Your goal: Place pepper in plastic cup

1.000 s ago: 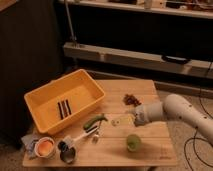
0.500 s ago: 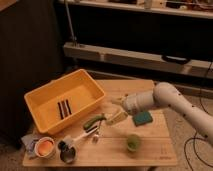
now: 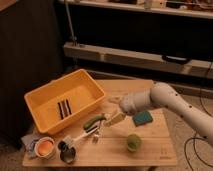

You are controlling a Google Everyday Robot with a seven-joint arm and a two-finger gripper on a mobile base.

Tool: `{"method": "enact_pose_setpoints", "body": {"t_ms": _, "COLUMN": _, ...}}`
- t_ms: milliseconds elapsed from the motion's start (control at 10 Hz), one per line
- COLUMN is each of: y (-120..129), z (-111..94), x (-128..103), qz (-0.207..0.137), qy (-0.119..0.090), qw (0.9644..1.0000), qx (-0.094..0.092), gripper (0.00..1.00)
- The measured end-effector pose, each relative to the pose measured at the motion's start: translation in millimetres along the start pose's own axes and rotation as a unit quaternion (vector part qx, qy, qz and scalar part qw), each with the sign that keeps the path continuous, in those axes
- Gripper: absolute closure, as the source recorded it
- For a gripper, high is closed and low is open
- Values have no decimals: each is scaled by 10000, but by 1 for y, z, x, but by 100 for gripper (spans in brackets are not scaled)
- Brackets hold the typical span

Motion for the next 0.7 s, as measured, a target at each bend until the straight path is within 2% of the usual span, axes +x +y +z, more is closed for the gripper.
{"method": "enact_pose_setpoints", "body": {"t_ms": 100, "y": 1, "z": 4, "x": 0, "qz": -342, "qy": 71, "qw": 9993, "qx": 129, "gripper": 20}}
{"method": "enact_pose_setpoints", "body": {"t_ms": 200, "y": 2, "z": 6, "x": 1, "qz": -733, "qy": 118, "qw": 9968, "qx": 288, "gripper": 20}}
{"method": "enact_pose_setpoints", "body": {"t_ms": 300, "y": 2, "z": 8, "x": 2, "qz": -1183, "qy": 43, "qw": 9921, "qx": 415, "gripper": 20}}
{"method": "enact_pose_setpoints", "body": {"t_ms": 400, "y": 1, "z": 11, "x": 3, "qz": -1526, "qy": -27, "qw": 9876, "qx": 369, "gripper": 20}}
{"method": "enact_pose_setpoints", "body": {"t_ms": 600, "y": -2, "z": 18, "x": 5, "qz": -1876, "qy": -106, "qw": 9819, "qx": 221, "gripper": 20}}
{"method": "enact_pose_setpoints", "body": {"t_ms": 700, "y": -2, "z": 19, "x": 5, "qz": -1920, "qy": -116, "qw": 9811, "qx": 199, "gripper": 20}}
